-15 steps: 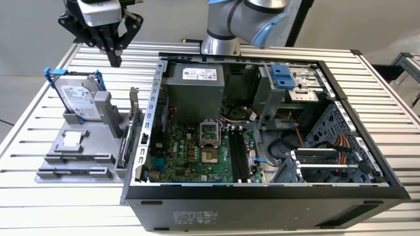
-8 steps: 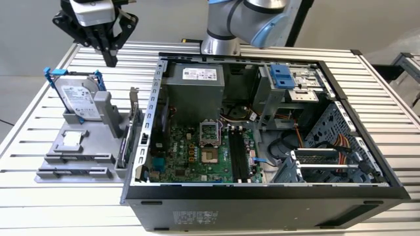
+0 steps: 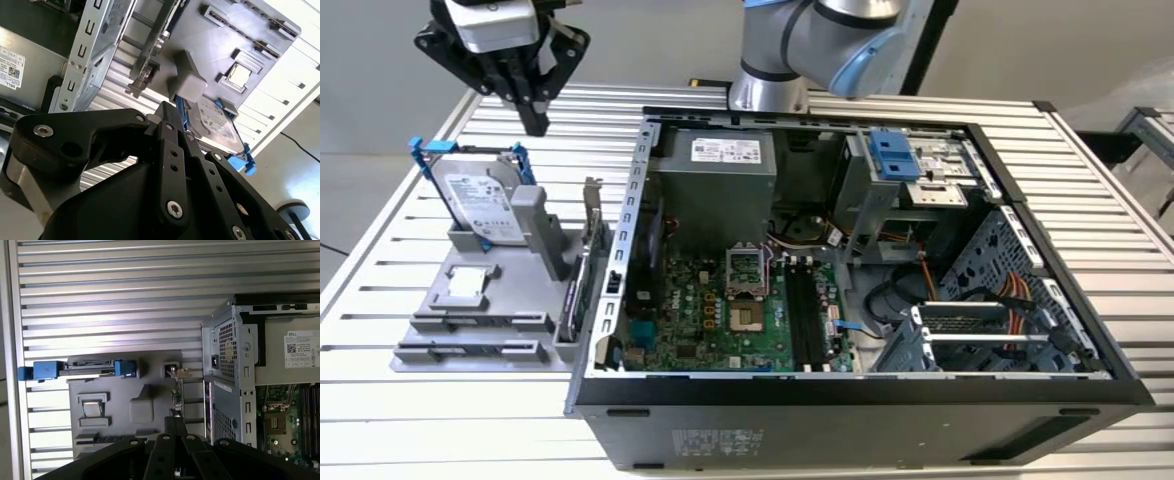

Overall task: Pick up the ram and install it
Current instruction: 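Reach for the ram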

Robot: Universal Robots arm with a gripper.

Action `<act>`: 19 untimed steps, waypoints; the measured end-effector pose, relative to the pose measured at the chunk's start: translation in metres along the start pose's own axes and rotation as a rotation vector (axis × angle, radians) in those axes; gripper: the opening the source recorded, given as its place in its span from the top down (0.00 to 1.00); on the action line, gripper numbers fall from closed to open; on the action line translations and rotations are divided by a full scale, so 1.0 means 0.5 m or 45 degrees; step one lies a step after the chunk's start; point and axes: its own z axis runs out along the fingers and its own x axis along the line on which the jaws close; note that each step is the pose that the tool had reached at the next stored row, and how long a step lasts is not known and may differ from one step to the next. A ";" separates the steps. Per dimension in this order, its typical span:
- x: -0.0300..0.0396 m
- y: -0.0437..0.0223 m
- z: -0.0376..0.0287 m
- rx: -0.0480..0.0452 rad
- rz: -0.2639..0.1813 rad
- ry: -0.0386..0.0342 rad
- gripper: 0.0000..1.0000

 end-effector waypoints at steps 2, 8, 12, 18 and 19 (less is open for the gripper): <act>0.004 0.000 0.000 0.000 0.000 0.0000 1.00; 0.017 -0.001 0.000 0.000 0.000 0.0000 1.00; 0.026 -0.002 -0.001 0.000 0.000 0.0000 1.00; 0.040 -0.003 -0.001 0.000 0.000 0.0000 1.00; 0.042 -0.003 -0.001 0.000 0.000 0.0000 1.00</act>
